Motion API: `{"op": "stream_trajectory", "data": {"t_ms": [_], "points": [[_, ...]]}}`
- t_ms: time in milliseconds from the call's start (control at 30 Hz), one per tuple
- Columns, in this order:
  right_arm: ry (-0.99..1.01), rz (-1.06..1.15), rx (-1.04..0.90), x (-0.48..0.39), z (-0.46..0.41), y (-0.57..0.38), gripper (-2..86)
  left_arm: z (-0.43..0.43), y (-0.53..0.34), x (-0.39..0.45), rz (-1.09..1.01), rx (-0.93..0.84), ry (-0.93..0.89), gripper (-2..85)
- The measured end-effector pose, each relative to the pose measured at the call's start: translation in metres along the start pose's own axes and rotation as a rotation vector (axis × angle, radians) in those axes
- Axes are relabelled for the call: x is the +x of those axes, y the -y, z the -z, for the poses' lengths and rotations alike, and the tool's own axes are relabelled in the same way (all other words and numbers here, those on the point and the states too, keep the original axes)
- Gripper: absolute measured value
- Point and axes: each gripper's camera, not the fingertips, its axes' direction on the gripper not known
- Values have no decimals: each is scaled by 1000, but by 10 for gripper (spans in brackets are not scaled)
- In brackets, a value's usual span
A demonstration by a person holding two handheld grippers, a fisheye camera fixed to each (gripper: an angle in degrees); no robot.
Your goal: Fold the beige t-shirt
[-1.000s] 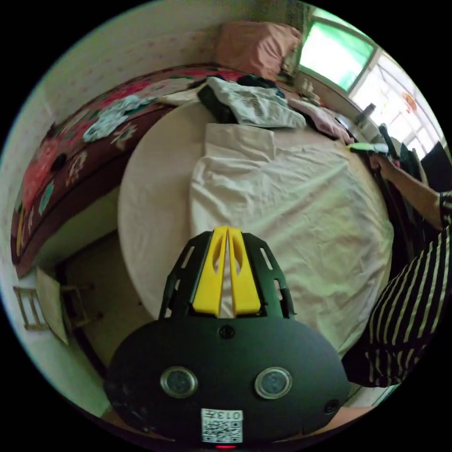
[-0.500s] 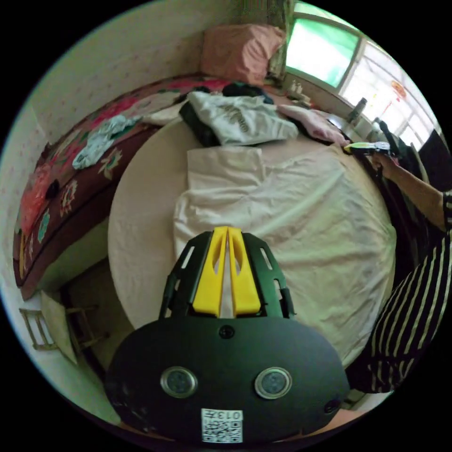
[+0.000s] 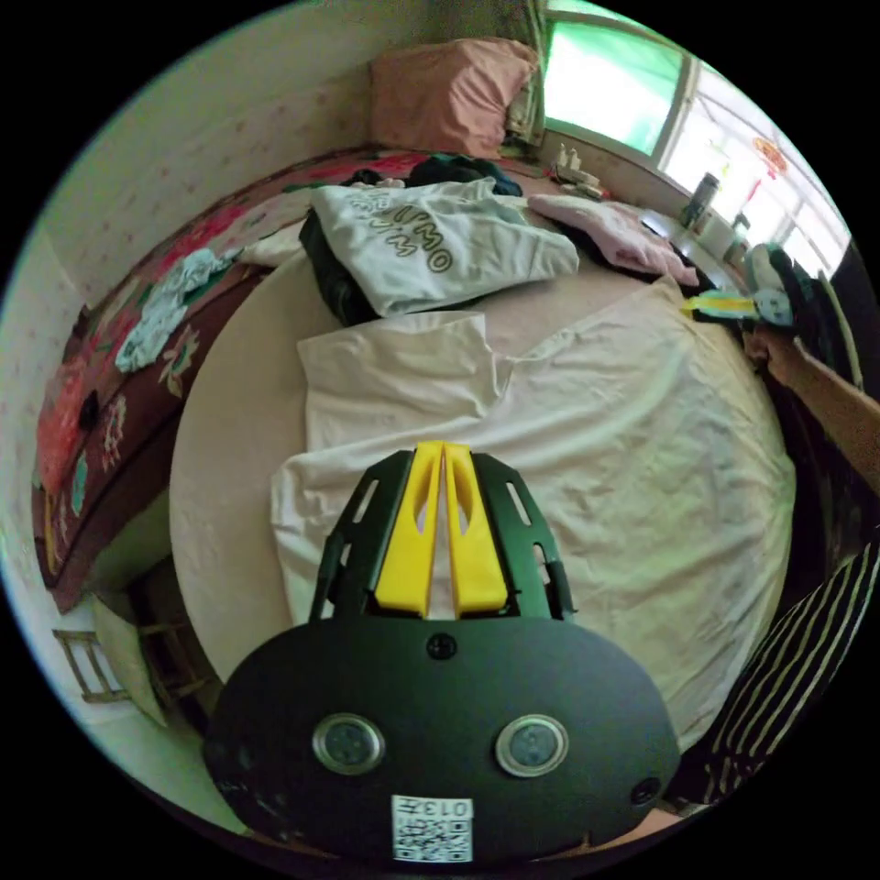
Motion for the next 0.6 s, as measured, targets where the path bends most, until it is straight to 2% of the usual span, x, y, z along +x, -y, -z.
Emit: {"op": "stream_trajectory", "data": {"t_ms": [67,200,333,400,467,600], "points": [[54,85,16,-19,-4,8,4,-8,2,17,-74,-59,47,-2],[139,210,-65,-56,-29,24,4,-20,0,19,-43,-74,15,-3],[175,160,-69,-49,-37,22,4,-23,-7,12,-1,-55,-82,-3],[180,85,-66,-40,-33,17,4,-18,-11,11,60,-55,-75,-3],[189,85,-3,-37,-16,4,4,3,-26,18,82,31,-77,-3],[199,140,42,-47,21,-55,5,35,-71,47,38,47,-100,-3]]}}
